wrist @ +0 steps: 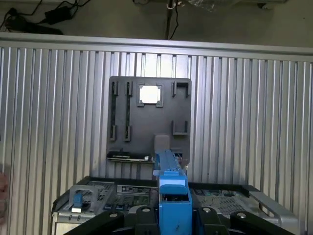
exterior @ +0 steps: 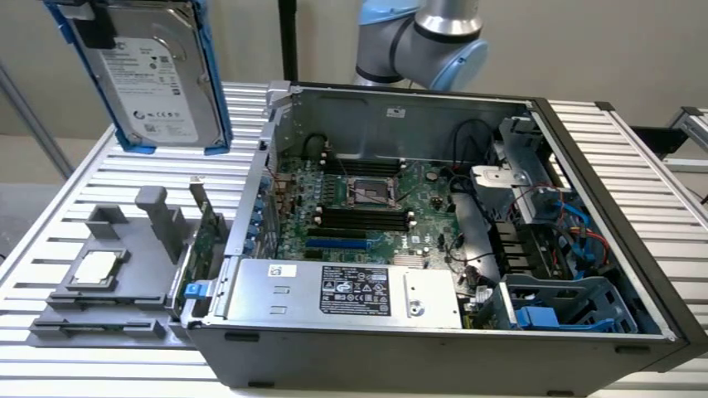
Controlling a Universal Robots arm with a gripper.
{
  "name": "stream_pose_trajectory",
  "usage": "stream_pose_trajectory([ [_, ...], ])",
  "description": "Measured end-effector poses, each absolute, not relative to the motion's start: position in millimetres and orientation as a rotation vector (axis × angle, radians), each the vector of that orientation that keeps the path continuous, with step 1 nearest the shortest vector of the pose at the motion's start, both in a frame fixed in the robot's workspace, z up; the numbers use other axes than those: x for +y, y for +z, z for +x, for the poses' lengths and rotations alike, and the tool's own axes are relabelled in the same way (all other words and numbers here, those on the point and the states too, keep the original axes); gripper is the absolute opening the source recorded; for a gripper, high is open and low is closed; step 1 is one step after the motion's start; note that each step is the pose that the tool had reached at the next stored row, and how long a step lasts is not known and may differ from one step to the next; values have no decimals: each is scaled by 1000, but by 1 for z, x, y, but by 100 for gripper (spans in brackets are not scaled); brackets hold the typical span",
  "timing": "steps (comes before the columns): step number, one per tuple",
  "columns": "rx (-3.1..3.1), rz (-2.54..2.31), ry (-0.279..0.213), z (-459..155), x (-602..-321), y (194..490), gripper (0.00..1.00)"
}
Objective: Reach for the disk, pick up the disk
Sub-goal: 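Pick up the disk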
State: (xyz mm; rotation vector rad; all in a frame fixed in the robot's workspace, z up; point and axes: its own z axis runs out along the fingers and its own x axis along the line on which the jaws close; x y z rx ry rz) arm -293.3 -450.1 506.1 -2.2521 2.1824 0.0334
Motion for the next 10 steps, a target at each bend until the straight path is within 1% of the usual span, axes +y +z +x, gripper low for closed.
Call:
stream_pose_trajectory([
  [10, 2182, -2252, 34, -260, -472, 506, 33],
])
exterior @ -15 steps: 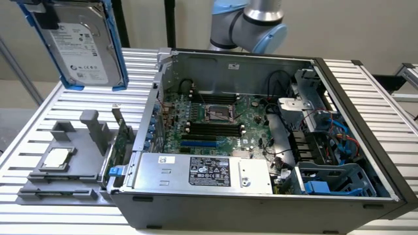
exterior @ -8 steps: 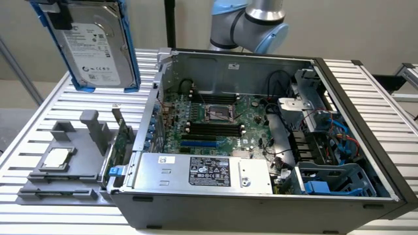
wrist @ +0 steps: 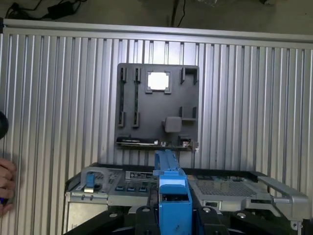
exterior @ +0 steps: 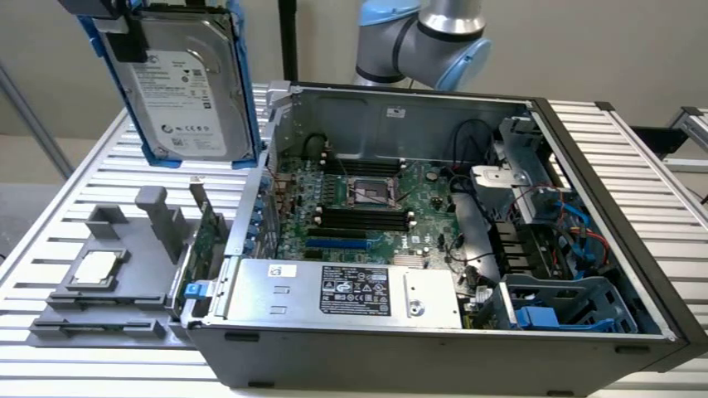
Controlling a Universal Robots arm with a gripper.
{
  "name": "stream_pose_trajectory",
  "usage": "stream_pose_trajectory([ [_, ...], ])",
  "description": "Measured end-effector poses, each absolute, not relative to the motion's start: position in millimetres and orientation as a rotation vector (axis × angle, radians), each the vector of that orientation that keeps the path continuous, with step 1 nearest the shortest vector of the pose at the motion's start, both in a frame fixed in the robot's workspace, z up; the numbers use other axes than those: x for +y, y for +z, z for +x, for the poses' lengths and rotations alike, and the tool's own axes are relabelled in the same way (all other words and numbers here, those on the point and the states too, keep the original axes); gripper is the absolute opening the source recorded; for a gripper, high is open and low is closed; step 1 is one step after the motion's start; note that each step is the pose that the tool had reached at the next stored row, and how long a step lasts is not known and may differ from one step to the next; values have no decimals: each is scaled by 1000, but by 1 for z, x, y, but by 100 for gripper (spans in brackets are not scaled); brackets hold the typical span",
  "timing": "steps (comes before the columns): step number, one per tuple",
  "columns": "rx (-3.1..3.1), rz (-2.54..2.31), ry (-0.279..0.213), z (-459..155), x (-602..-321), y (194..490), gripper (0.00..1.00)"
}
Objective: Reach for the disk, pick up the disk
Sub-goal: 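Pick up the disk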
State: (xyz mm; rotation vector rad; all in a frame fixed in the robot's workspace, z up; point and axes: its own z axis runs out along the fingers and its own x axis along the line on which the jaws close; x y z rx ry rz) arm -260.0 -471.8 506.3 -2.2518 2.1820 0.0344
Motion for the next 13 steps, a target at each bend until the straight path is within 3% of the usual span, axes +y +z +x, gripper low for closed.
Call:
stream_pose_trajectory([
  [13, 2177, -2247, 44, -205, -491, 506, 33],
])
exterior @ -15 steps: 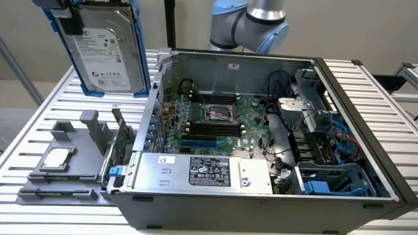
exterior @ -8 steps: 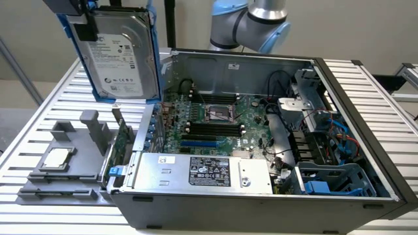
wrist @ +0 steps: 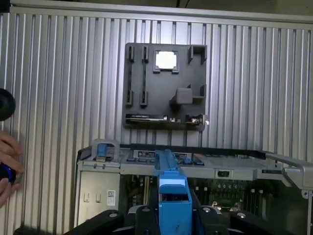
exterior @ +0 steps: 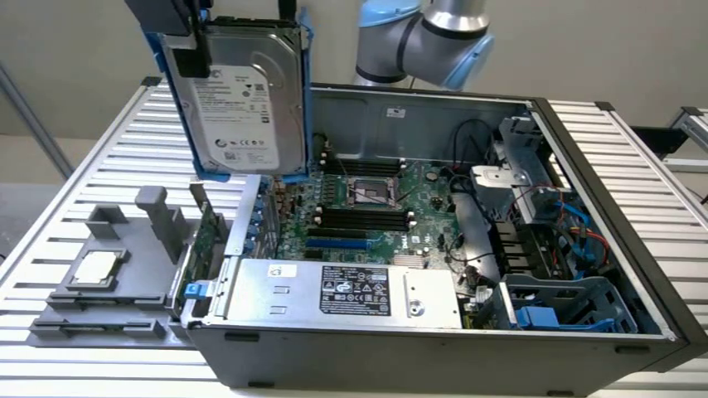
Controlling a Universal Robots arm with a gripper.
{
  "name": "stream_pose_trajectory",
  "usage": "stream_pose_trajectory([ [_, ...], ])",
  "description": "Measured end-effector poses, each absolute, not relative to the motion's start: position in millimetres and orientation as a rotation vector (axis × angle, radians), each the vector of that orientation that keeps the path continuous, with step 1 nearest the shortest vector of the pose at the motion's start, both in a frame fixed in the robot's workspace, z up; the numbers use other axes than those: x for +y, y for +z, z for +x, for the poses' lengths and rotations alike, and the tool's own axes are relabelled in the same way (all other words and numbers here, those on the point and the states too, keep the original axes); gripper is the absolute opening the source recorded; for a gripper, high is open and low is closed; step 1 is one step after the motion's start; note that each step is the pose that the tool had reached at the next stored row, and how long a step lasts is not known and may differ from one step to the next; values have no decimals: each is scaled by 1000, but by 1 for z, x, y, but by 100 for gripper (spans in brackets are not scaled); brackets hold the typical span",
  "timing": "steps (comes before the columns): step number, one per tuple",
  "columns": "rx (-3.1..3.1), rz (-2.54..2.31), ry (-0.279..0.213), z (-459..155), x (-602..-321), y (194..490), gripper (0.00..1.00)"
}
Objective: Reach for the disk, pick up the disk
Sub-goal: 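Pick up the disk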
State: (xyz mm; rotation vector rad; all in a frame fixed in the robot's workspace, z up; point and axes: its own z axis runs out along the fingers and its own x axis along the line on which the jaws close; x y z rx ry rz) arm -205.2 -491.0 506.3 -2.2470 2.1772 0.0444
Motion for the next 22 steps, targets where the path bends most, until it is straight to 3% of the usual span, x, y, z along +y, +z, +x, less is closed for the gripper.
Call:
stream_pose_trajectory([
  [22, 2165, -2235, 67, -106, -513, 506, 33],
])
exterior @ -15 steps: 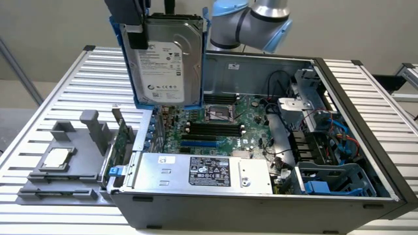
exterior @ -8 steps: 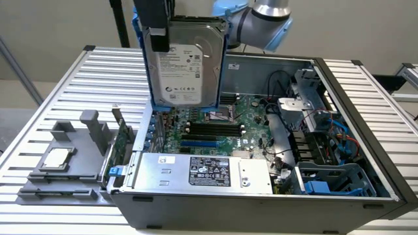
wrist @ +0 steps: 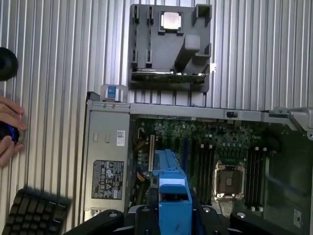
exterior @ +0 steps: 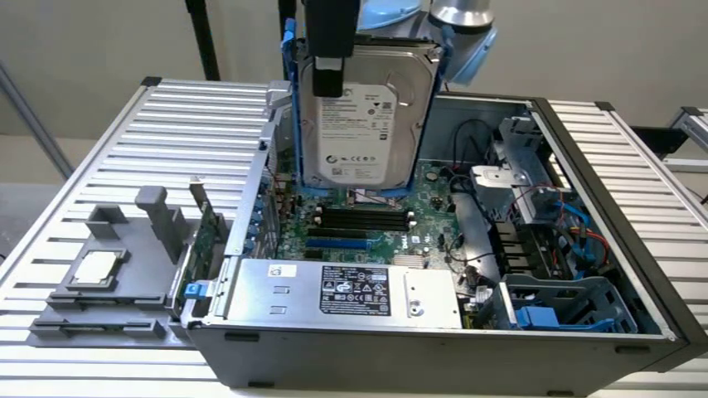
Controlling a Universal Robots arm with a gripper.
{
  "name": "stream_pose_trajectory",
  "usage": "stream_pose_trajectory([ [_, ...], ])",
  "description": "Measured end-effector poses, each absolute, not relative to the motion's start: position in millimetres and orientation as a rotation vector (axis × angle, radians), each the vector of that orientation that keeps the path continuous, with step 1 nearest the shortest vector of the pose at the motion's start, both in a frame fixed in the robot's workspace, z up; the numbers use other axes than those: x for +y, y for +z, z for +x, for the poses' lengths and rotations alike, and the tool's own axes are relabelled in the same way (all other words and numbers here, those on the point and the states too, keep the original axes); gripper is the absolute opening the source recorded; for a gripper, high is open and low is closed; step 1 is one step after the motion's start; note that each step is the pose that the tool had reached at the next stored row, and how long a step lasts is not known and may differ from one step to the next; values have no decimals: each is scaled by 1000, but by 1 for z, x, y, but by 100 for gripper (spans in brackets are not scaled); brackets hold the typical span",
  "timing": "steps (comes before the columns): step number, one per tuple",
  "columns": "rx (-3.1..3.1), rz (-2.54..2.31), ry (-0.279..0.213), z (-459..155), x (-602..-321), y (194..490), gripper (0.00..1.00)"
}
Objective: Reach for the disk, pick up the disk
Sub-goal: 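Pick up the disk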
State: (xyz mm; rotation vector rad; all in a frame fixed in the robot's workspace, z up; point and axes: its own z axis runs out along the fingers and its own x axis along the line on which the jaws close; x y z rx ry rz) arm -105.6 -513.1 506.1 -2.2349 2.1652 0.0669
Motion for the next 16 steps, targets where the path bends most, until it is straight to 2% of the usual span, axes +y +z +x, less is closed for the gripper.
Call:
stream_pose_trajectory([
  [16, 2154, -2224, 46, -49, -537, 502, 33],
])
